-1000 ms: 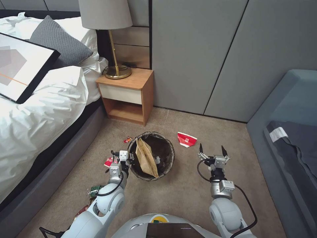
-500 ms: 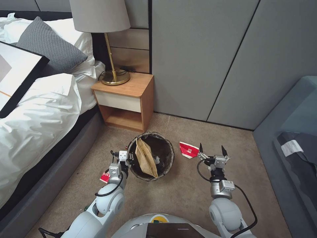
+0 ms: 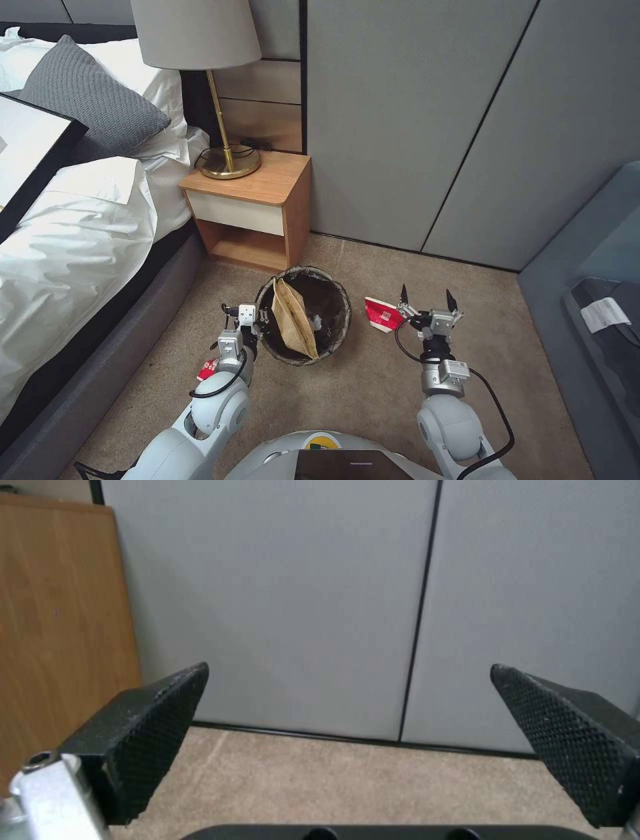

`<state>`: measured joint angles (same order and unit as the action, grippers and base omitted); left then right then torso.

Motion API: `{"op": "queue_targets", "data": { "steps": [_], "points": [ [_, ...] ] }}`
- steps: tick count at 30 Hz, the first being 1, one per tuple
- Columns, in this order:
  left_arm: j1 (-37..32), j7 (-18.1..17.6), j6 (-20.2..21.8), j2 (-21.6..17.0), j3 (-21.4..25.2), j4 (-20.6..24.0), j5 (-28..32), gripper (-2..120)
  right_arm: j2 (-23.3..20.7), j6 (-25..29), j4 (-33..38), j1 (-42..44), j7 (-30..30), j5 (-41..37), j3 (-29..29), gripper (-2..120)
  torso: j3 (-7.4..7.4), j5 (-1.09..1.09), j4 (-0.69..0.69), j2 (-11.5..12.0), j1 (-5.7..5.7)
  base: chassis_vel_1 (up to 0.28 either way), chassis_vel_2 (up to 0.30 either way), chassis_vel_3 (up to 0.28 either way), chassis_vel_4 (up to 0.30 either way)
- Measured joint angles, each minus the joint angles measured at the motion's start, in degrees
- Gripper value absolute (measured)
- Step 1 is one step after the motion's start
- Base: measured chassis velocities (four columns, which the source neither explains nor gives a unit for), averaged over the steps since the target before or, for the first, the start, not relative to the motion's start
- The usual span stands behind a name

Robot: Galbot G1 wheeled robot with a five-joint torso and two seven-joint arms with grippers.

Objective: Pick up the trash bin, then pick up the garbage from the floor and place it into the trash bin.

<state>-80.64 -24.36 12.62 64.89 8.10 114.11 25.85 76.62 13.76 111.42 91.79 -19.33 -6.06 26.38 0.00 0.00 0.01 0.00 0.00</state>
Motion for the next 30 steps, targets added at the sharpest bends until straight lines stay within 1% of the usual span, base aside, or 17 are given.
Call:
{"op": "queue_targets", "data": {
  "steps": [11,16,18,19,20,21,22,23,24,26,27,29,30],
  "points": [
    [-0.38,0.16,-0.26,-0.23,0.36,0.37,0.00,0,0.11,-0.98,0.09,-1.79,-0.95,1.10,-1.00,100,0.00,0.01,-0.01,0.00,0.00,0.000,0.000,0.000,0.000],
    [-0.43,0.19,-0.36,-0.12,0.38,0.21,-0.08,0,-0.87,-0.65,-1.41,-3.06,-0.67,1.07,-0.93,100,0.00,0.00,-0.01,0.00,0.00,0.000,0.000,0.000,0.000],
    [-0.55,0.21,-0.37,-0.11,0.41,0.15,-0.15,0,-2.28,-0.18,-2.78,-4.40,0.54,0.29,-1.01,100,0.00,0.00,-0.01,0.00,0.00,0.000,0.000,0.000,0.000],
    [-0.55,0.21,-0.37,-0.11,0.41,0.15,-0.15,0,-2.28,-0.18,-2.78,-4.40,0.54,0.29,-1.01,100,0.00,0.00,-0.01,0.00,0.00,0.000,0.000,0.000,0.000],
    [-0.58,0.21,-0.38,-0.11,0.41,0.12,-0.19,0,-3.72,-0.21,-3.65,-5.29,1.47,-0.63,-1.18,100,0.00,0.00,0.00,0.00,0.00,0.000,0.000,0.000,0.000],
    [-0.59,0.22,-0.38,-0.13,0.41,0.08,-0.20,0,-4.96,-0.37,-4.25,-5.94,2.26,-1.52,-1.39,100,0.00,0.00,-0.01,0.00,0.00,0.000,0.000,0.000,0.000],
    [-0.59,0.23,-0.38,-0.15,0.40,0.04,-0.21,0,-8.14,-0.86,-5.40,-7.08,3.57,-3.92,-1.87,100,0.00,-0.02,0.00,0.00,0.00,0.000,0.000,0.000,0.000],
    [-0.53,0.23,-0.38,-0.21,0.33,-0.03,-0.21,0,-13.74,-1.82,-6.73,-8.59,5.84,-8.63,-2.68,100,0.00,-0.01,0.00,0.00,0.00,0.000,0.000,0.000,0.000],
    [-0.53,0.23,-0.38,-0.21,0.33,-0.03,-0.21,0,-13.74,-1.82,-6.73,-8.59,5.84,-8.63,-2.68,100,0.00,-0.01,0.00,0.00,0.00,0.000,0.000,0.000,0.000],
    [-0.42,0.24,-0.38,-0.28,-0.05,-0.19,-0.22,0,-21.10,-3.00,-9.08,-10.90,9.89,-16.55,-4.13,100,0.00,-0.02,-0.01,0.00,0.00,0.000,0.000,0.000,0.000],
    [-0.42,0.24,-0.38,-0.28,-0.05,-0.19,-0.22,0,-21.10,-3.00,-9.08,-10.90,9.89,-16.55,-4.13,100,0.00,-0.02,-0.01,0.00,0.00,0.000,0.000,0.000,0.000],
    [-0.31,0.24,-0.37,-0.23,-0.47,-0.37,-0.29,0,-25.04,-4.52,-10.77,-12.78,12.33,-21.42,-5.19,100,0.00,-0.01,0.00,0.00,0.00,0.000,0.000,0.000,0.000],
    [-0.31,0.24,-0.37,-0.23,-0.47,-0.37,-0.29,0,-25.04,-4.52,-10.77,-12.78,12.33,-21.42,-5.19,100,0.00,-0.01,0.00,0.00,0.00,0.000,0.000,0.000,0.000]
  ]
}}
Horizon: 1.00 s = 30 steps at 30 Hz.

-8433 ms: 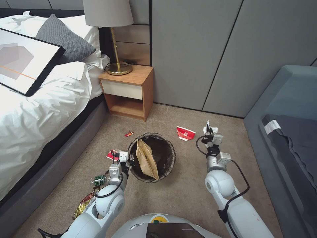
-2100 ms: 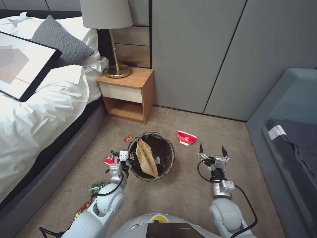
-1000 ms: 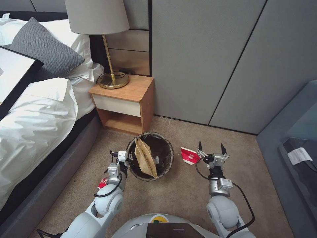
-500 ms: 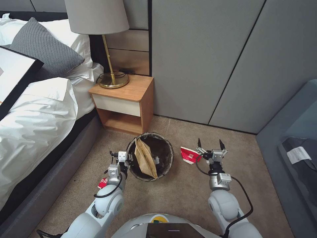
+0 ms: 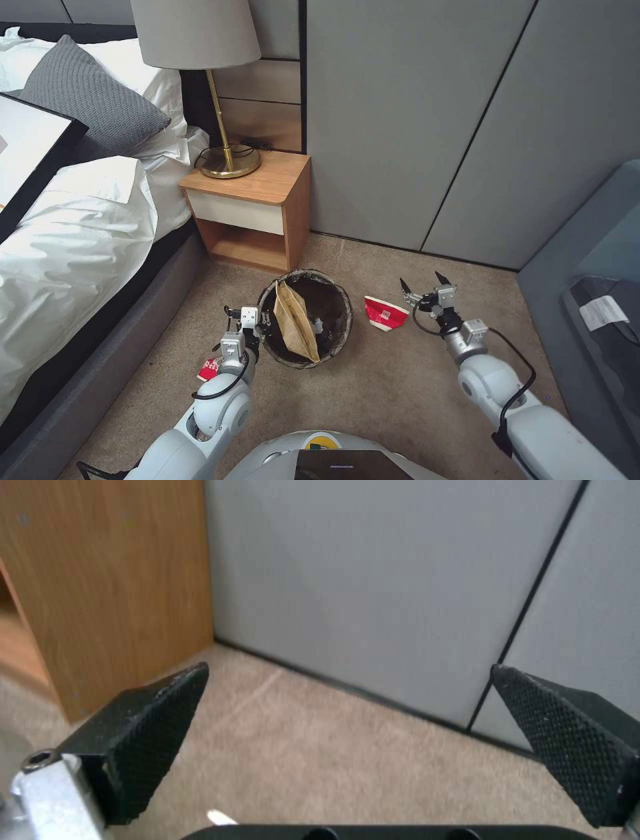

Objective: Pick up the trash bin, then pick up the garbage from the floor and place it into the trash bin.

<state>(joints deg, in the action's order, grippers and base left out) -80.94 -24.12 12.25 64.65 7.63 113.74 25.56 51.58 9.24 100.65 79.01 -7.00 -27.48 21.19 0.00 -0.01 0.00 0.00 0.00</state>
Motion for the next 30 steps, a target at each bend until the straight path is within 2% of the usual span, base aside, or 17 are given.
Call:
{"op": "queue_targets", "data": {
  "steps": [2,3,5,9,11,14,17,30],
  "points": [
    [0.27,-0.02,0.06,-0.01,-0.65,-0.23,-0.09,0,-3.36,-5.51,-1.53,-3.19,1.30,-4.36,-1.46,100,0.00,0.00,-0.01,0.00,0.00,0.000,0.000,0.000,0.000],
    [0.27,-0.02,0.06,-0.01,-0.65,-0.23,-0.09,0,-3.36,-5.51,-1.53,-3.19,1.30,-4.36,-1.46,100,0.00,0.00,-0.01,0.00,0.00,0.000,0.000,0.000,0.000],
    [0.46,-0.05,0.12,-0.12,-0.96,-0.31,-0.09,0,-4.82,-9.62,-3.58,-6.49,1.74,-6.66,-3.09,100,0.00,0.00,0.00,0.00,0.00,0.000,0.000,0.000,0.000],
    [0.56,-0.08,0.16,-0.24,-1.10,-0.34,-0.10,0,-5.91,-11.12,-7.02,-9.98,3.94,-7.20,-4.72,100,0.00,0.01,0.00,0.00,0.00,0.000,0.000,0.000,0.000],
    [0.61,-0.08,0.18,-0.29,-1.16,-0.36,-0.10,0,-6.31,-10.99,-9.14,-11.80,5.29,-7.18,-5.70,100,0.00,0.01,0.01,0.00,0.00,0.000,0.000,0.000,0.000],
    [0.76,-0.10,0.20,-0.40,-1.24,-0.49,-0.10,0,-6.68,-8.50,-16.58,-17.24,13.87,-6.35,-8.96,100,0.00,0.01,0.00,0.00,0.00,0.000,0.000,0.000,0.000],
    [0.98,-0.11,0.21,-0.41,-1.25,-0.58,-0.06,0,-6.33,-7.23,-19.83,-19.45,17.22,-5.78,-10.56,100,0.00,0.02,0.00,0.00,0.00,0.000,0.000,0.000,0.000],
    [1.31,-0.15,0.23,-0.42,-1.20,-0.98,0.11,0,-3.12,-3.23,-32.24,-26.49,21.77,-3.68,-17.23,100,0.00,0.02,0.00,0.00,0.00,0.000,0.000,0.000,0.000]
  ]
}}
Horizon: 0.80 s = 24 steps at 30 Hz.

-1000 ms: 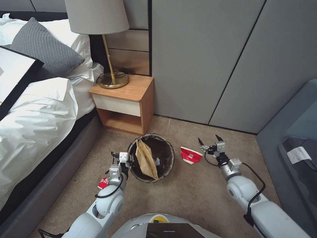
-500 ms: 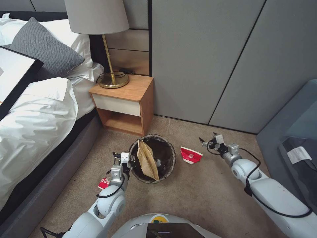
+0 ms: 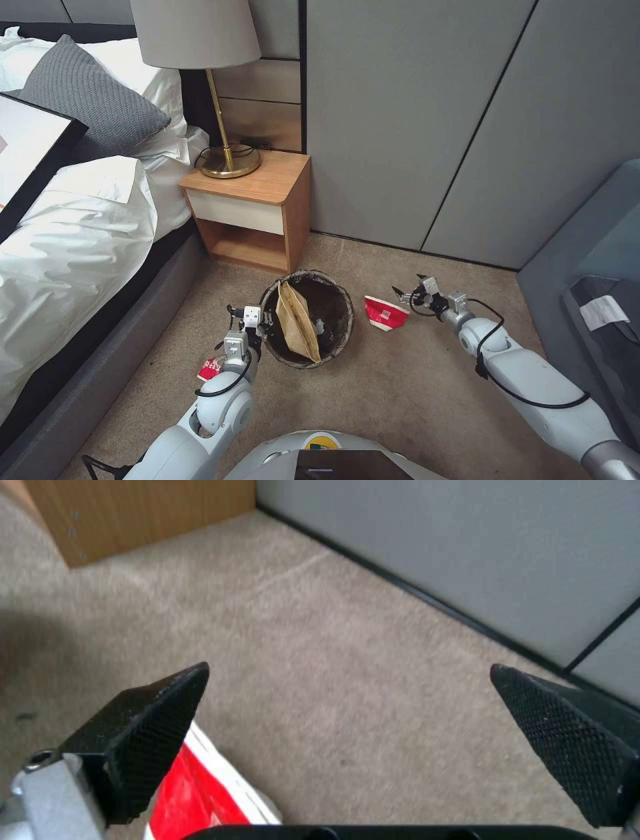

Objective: Pick up the trash bin, then pick up the garbage from the floor and place it into the trash bin.

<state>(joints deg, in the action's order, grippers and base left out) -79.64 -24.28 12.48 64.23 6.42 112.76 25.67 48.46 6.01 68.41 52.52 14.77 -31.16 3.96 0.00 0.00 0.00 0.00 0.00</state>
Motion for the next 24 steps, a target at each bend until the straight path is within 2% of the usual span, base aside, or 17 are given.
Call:
{"op": "queue_targets", "data": {
  "steps": [3,11,24],
  "points": [
    [0.00,0.02,-0.02,0.01,0.06,-0.02,0.00,0,1.24,1.29,-4.21,-2.07,1.63,1.12,-1.75,100,0.00,0.00,0.00,0.00,0.00,0.000,0.000,0.000,0.000],
    [0.03,0.02,-0.03,-0.04,0.38,-0.02,0.07,0,3.03,2.90,-9.85,-5.14,4.33,2.37,-3.91,100,0.01,0.00,0.01,0.00,0.00,0.000,0.000,0.000,0.000],
    [0.02,-0.02,-0.05,0.07,0.57,0.11,0.09,0,6.79,7.44,-19.65,-8.82,11.45,5.13,-4.62,100,0.00,0.00,0.00,0.00,0.00,0.000,0.000,0.000,0.000]
  ]
}}
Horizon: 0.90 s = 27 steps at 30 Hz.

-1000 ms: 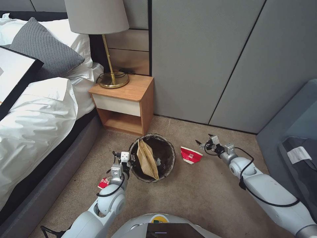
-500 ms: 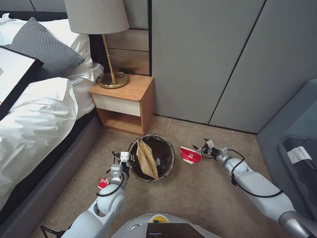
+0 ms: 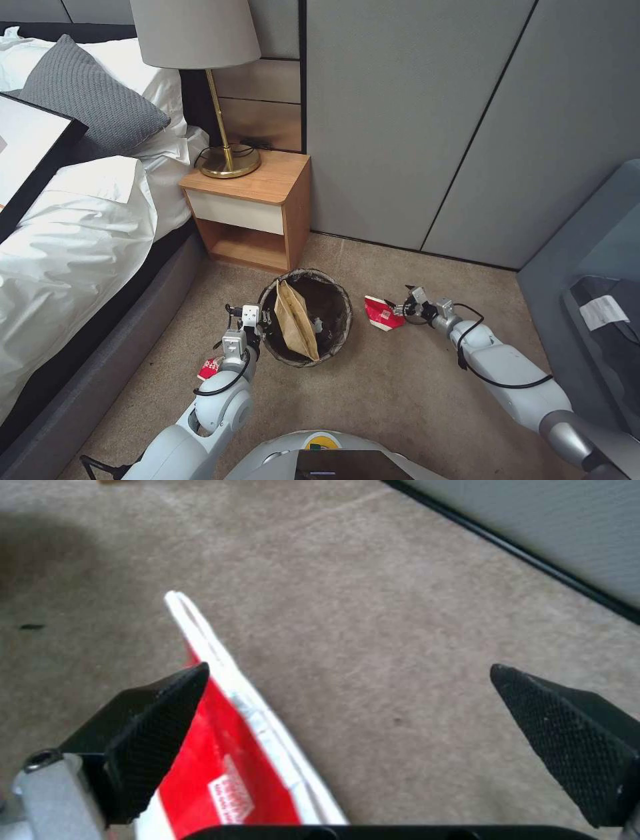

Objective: Pick up the trash bin, then pick up the garbage from the floor and place it into the trash bin.

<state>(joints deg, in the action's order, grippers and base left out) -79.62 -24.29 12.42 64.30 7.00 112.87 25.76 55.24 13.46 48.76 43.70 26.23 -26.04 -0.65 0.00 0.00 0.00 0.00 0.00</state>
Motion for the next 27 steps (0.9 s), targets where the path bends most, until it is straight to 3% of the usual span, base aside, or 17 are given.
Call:
{"op": "queue_targets", "data": {
  "steps": [27],
  "points": [
    [-0.42,-0.07,-0.22,-0.12,0.42,0.43,-0.02,0,6.27,1.76,-9.59,-2.44,2.39,5.58,0.70,100,0.00,0.00,-0.01,0.00,0.00,0.000,0.000,0.000,0.000]
  ]
}}
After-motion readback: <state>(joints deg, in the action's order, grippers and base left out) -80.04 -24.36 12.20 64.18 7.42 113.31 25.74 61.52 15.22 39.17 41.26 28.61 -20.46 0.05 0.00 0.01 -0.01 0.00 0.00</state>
